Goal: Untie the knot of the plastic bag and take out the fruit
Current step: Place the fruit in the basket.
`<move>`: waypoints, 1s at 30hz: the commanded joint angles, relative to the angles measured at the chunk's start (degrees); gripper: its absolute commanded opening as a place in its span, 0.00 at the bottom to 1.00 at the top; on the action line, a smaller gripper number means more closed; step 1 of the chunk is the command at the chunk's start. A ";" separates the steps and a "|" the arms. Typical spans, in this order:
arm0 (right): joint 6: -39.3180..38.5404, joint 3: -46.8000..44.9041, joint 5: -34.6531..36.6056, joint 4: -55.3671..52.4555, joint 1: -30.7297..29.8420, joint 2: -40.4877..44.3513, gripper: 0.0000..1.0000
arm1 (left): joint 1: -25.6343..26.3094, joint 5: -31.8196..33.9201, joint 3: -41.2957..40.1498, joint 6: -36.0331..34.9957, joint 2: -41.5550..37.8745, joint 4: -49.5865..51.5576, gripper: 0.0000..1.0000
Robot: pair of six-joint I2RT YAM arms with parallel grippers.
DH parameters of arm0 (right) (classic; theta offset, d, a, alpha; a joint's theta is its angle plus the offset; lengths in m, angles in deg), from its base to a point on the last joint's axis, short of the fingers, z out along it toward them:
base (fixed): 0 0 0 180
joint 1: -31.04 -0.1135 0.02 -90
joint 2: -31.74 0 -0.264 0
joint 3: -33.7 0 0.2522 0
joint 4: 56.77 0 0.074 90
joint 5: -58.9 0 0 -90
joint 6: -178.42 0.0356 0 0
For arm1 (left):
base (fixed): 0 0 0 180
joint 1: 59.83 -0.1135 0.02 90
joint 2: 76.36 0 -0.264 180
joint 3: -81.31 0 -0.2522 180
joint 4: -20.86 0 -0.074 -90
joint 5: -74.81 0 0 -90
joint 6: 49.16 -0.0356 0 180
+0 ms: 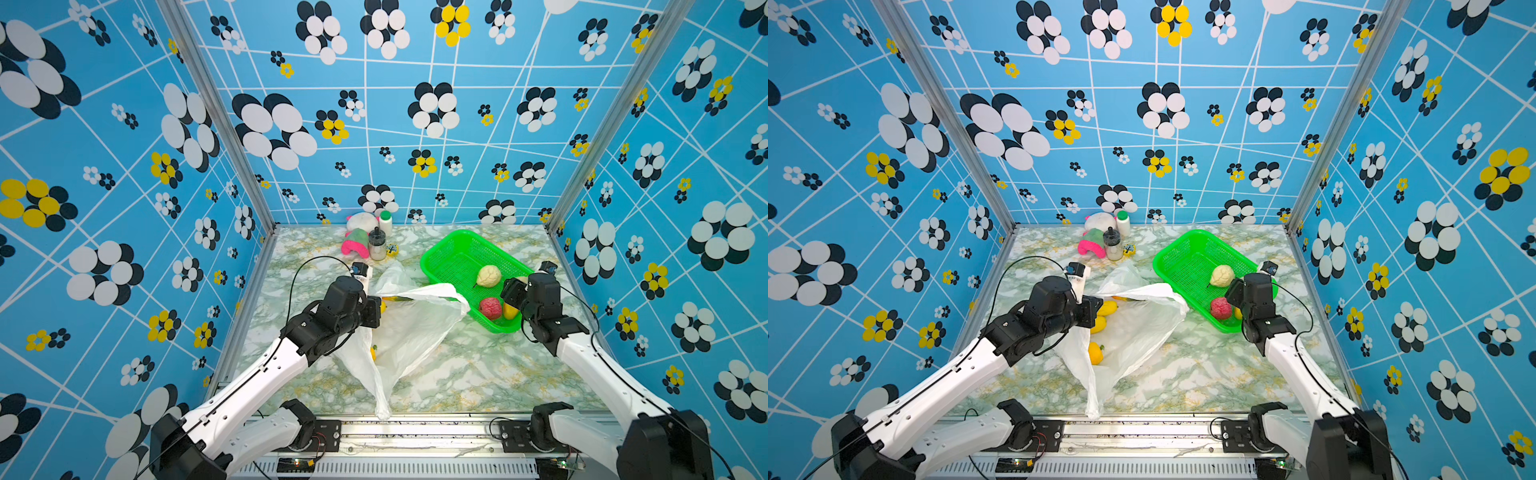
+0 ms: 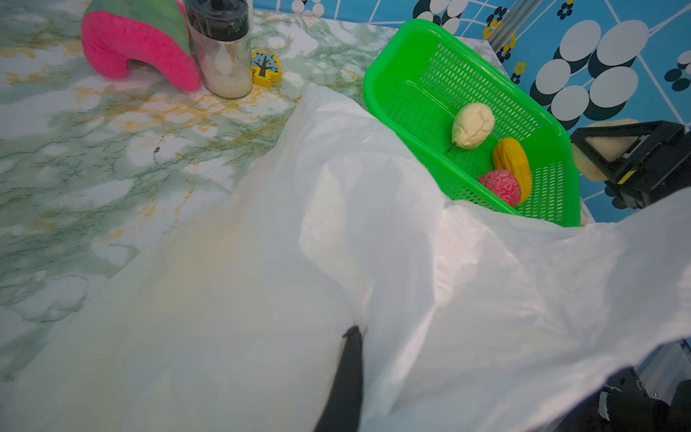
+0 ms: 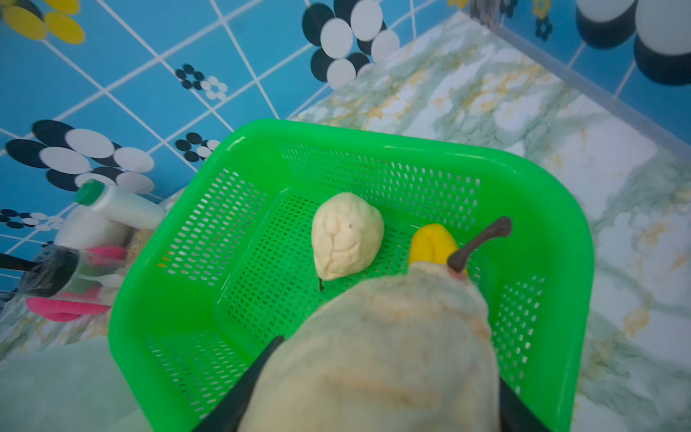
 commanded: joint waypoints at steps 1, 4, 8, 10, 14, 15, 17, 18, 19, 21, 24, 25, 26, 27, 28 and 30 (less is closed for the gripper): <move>2.45 3.72 -5.90 2.40 0.13 -5.17 0.36 | -0.67 0.86 5.89 0.26 -1.06 5.94 0.00; 1.42 6.38 -8.47 2.92 0.19 -10.44 0.37 | -1.05 -0.56 9.22 0.73 -1.54 8.37 0.00; -1.06 10.34 -9.08 0.98 0.16 -14.84 0.35 | -1.18 1.86 5.69 0.43 -2.51 4.06 0.00; -1.75 11.38 -10.22 0.12 -0.03 -15.52 0.35 | -1.49 2.17 1.33 1.19 -4.41 -1.50 0.00; -3.28 13.39 -7.67 -2.58 -2.01 -16.52 0.38 | -1.48 0.54 -7.49 -1.23 -7.79 -13.28 0.00; -4.03 14.01 -6.56 -3.34 -2.89 -17.21 0.38 | -1.45 0.08 -8.02 -1.87 -8.10 -13.75 0.00; -5.23 15.82 -4.30 -4.55 -5.46 -19.34 0.39 | -1.48 -0.27 -8.81 -2.21 -8.07 -14.07 0.00; -5.73 16.64 -4.18 -4.71 -6.49 -20.49 0.41 | -1.48 -0.17 -8.80 -2.25 -7.77 -13.89 0.00; -5.94 17.66 -4.53 -4.84 -7.39 -22.00 0.42 | -1.48 -0.30 -8.31 -2.23 -7.24 -13.18 0.00; -5.86 19.65 -4.96 -5.36 -8.54 -24.97 0.43 | -1.40 -1.16 -7.65 -2.86 -6.39 -12.63 0.00; -5.56 23.33 -5.42 -7.79 -9.19 -29.67 0.46 | -1.40 -1.64 -8.29 -3.30 -6.14 -13.46 0.00; -5.62 24.20 -5.43 -8.38 -9.16 -30.99 0.47 | -1.40 -1.76 -8.15 -3.41 -5.95 -13.30 0.00; -5.58 24.73 -5.50 -8.48 -9.16 -32.09 0.48 | -1.40 -1.82 -7.89 -3.44 -5.50 -12.80 0.00; -5.63 24.84 -5.72 -8.26 -9.26 -32.70 0.51 | -1.40 -1.93 -7.63 -3.50 -5.35 -12.47 0.00; -5.56 24.86 -5.99 -7.87 -9.30 -33.15 0.54 | -1.40 -2.15 -7.39 -3.46 -5.17 -12.24 0.00; -5.26 24.38 -6.32 -7.26 -9.29 -33.31 0.63 | -1.39 -2.26 -7.34 -3.60 -5.14 -12.17 0.00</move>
